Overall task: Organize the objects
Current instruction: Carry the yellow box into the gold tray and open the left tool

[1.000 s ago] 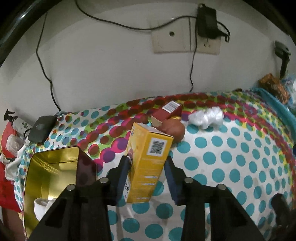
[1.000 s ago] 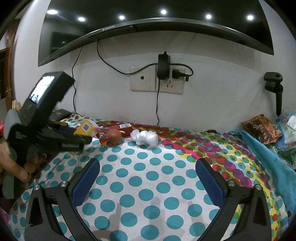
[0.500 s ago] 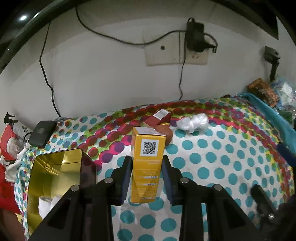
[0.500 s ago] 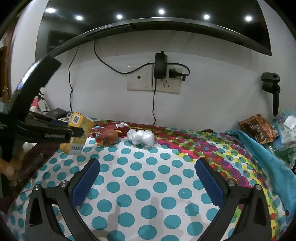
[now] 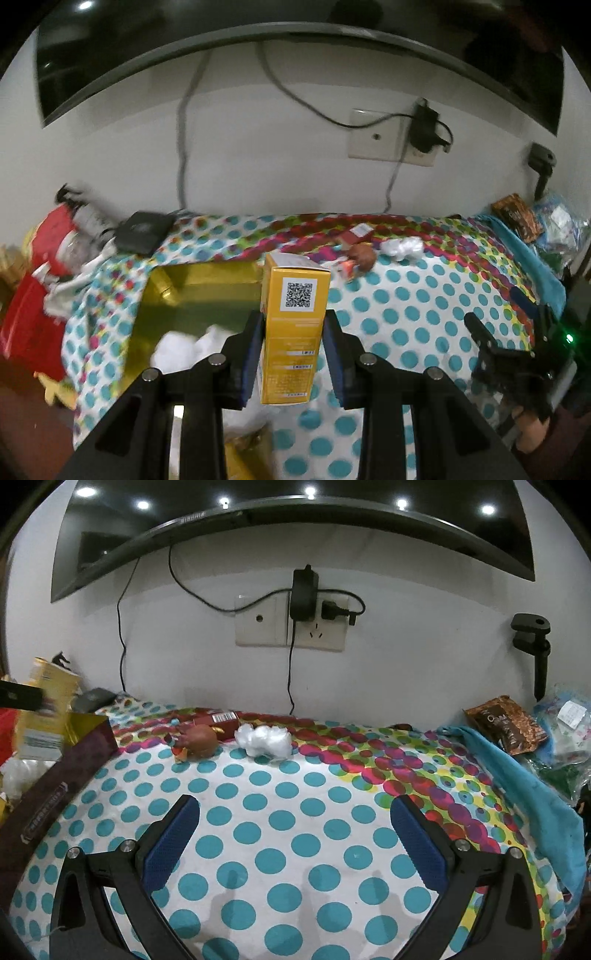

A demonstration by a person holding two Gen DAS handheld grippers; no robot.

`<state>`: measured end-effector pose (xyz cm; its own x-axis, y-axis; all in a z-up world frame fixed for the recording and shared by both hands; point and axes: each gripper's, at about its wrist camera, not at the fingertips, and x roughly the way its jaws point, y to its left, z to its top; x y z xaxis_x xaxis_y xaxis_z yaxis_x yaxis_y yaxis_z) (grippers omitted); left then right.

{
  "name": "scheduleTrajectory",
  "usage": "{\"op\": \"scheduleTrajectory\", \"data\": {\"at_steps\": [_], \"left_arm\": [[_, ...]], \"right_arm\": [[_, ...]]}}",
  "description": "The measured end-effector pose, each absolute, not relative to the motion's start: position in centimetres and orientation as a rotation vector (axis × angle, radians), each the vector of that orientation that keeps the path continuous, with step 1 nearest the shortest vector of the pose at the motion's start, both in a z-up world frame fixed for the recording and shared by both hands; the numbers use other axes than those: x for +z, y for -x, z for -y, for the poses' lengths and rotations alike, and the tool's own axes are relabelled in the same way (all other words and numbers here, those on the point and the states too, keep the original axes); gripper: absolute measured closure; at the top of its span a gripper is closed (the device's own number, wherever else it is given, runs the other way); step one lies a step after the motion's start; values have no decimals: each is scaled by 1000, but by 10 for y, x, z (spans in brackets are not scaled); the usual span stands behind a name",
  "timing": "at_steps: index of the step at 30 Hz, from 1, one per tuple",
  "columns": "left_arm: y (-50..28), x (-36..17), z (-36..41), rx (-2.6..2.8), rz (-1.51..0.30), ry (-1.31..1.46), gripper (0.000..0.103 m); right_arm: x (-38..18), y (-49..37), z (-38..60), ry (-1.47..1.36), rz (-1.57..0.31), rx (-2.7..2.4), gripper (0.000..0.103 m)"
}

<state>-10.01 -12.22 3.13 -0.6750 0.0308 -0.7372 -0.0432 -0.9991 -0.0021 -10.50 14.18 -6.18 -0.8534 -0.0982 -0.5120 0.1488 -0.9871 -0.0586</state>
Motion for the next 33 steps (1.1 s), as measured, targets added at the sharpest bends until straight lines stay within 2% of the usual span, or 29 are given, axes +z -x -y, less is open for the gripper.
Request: {"op": "scheduleTrajectory", "data": {"at_steps": [7, 13, 24, 33], "left_arm": [[71, 39, 159, 2888, -62, 1284, 70], [59, 21, 181, 2874, 1, 1346, 70], [55, -7, 208, 2868, 83, 1399, 73], [56, -19, 215, 2907, 70, 1388, 73]], "right_arm": [[-68, 114, -141, -882, -153, -2886, 0], [-70, 116, -132, -902, -238, -2892, 0], [-74, 122, -133, -953, -250, -2885, 0], [-77, 126, -126, -991, -305, -2862, 0]]}}
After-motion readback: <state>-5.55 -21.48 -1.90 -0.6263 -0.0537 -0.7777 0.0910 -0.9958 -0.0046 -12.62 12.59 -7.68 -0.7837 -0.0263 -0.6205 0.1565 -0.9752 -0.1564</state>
